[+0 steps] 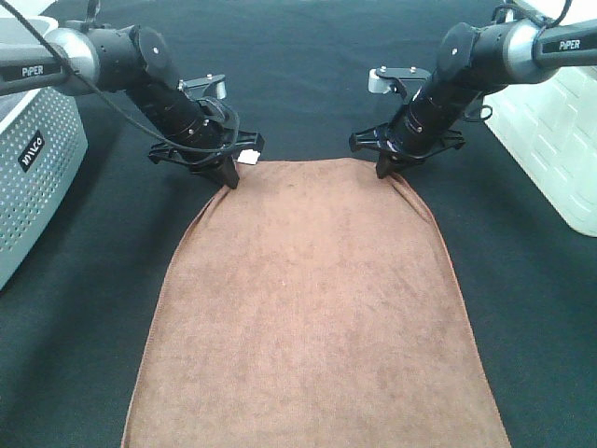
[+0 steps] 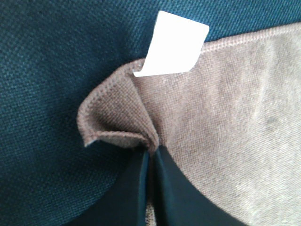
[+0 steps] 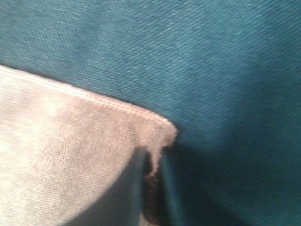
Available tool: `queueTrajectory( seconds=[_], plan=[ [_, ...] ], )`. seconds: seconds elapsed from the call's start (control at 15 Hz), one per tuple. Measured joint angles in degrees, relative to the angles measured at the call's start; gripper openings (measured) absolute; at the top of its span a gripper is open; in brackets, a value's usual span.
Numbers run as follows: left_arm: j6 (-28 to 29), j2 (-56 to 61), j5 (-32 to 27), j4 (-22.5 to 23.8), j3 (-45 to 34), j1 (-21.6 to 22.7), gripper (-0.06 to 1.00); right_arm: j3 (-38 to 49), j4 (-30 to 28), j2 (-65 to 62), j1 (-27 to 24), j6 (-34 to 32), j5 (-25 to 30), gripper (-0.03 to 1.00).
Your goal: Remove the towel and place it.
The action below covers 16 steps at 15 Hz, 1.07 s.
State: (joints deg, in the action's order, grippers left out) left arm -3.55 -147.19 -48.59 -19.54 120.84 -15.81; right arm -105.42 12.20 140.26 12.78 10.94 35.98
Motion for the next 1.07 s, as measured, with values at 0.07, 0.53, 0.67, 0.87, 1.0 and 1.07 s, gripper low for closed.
queueTrajectory(
  seconds=[0.07,0.53,0.67,0.87,1.0,1.07],
  plan=[
    [0.0,0.0,0.1,0.8,0.0,-0.2,0.01,0.0,-0.4,0.0,0.2,0.0,0.0,0.00],
    [0.2,1.3,5.3,7.2,-0.3,-0.6,0.01,-10.1,-5.5,2.9,0.7,-0.1,3.8,0.00],
    [0.2,1.5,8.1,8.8,-0.3,-0.6,0.01,-14.4,-6.5,3.0,0.9,-0.1,3.6,0.00],
    [0.2,2.1,12.7,12.0,1.3,-0.5,0.01,-18.9,-7.7,3.0,0.9,-0.1,0.8,0.00],
    [0.2,2.1,14.3,13.9,5.2,-0.5,0.01,-19.3,-8.9,3.0,0.9,-0.1,-2.2,0.00],
    [0.2,2.2,15.1,14.5,6.8,-0.5,0.01,-19.3,-9.6,3.0,0.9,-0.1,-3.5,0.00]
  ],
)
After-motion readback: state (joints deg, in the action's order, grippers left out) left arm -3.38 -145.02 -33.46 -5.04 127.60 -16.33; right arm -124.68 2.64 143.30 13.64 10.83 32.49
